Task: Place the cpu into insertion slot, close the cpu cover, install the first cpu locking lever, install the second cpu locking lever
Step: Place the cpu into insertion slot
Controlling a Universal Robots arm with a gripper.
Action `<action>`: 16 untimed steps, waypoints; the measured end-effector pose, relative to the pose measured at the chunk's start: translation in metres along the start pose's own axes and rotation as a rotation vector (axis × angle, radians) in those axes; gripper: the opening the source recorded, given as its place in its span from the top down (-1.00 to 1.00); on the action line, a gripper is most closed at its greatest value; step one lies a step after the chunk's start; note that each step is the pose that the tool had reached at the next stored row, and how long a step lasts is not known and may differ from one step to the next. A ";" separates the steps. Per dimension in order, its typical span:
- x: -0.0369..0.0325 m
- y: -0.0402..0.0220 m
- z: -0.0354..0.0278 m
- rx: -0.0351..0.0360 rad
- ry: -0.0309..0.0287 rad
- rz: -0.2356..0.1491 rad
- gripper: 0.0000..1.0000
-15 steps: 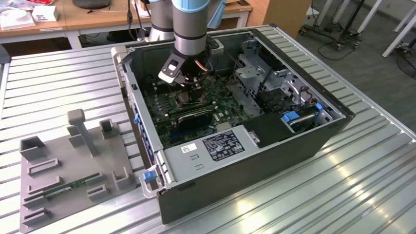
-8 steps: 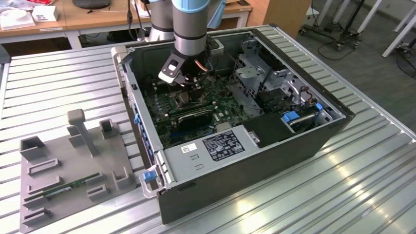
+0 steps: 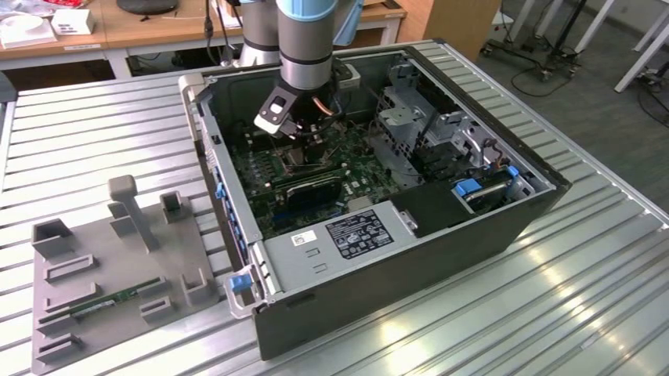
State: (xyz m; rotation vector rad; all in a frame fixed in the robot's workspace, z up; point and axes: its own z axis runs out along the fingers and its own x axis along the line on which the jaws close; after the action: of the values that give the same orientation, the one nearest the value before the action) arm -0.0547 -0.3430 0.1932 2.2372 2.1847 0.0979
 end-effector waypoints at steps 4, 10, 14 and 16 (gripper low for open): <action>0.0002 -0.0001 0.0000 -0.0001 0.0000 0.001 -0.08; 0.0003 0.0000 0.0000 0.0000 0.0000 0.001 -0.08; 0.0003 0.0000 0.0000 0.0000 0.0000 0.001 -0.08; 0.0004 0.0002 0.0001 0.0000 0.0001 0.001 -0.08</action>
State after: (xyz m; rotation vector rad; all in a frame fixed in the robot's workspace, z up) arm -0.0545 -0.3427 0.1931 2.2382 2.1838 0.0980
